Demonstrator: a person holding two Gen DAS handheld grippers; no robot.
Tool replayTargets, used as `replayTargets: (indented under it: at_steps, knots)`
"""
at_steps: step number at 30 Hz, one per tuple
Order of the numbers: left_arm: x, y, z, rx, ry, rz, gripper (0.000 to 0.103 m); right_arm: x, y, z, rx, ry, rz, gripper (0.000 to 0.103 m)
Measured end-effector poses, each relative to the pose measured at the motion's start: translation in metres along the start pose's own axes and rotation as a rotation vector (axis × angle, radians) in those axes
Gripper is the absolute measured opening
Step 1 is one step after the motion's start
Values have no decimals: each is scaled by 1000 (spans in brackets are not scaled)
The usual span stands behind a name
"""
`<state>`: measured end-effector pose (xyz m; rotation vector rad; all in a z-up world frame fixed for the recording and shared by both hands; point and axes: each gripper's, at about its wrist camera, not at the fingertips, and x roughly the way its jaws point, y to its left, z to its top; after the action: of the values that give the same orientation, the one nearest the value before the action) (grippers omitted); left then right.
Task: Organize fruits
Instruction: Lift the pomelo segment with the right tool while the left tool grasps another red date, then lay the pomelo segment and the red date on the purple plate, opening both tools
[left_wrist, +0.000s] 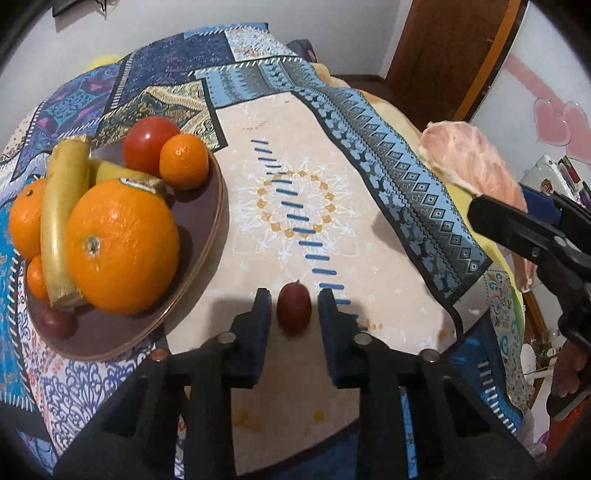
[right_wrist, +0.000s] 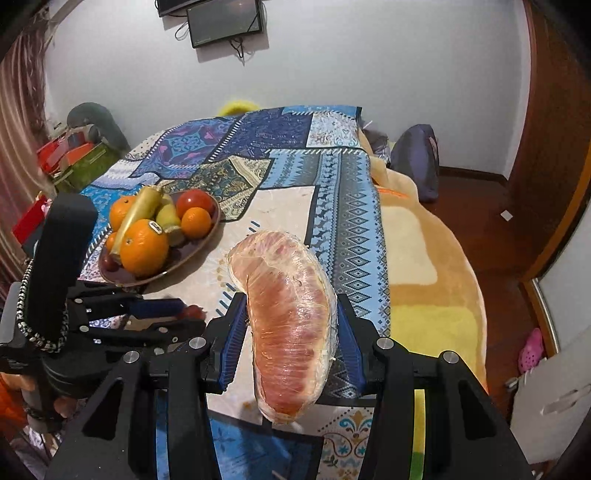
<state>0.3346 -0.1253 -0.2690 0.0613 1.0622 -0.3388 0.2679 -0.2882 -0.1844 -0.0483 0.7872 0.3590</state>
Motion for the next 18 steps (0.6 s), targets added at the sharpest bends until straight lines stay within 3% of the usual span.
replayTargets:
  at_steps: [7, 18]
  knots:
    - [-12, 4, -5, -1, -24, -11, 17, 2, 7, 2, -7, 9, 3, 44]
    - [-93, 56, -11, -76, -181, 37, 17, -5, 42, 21, -48, -26, 27, 43]
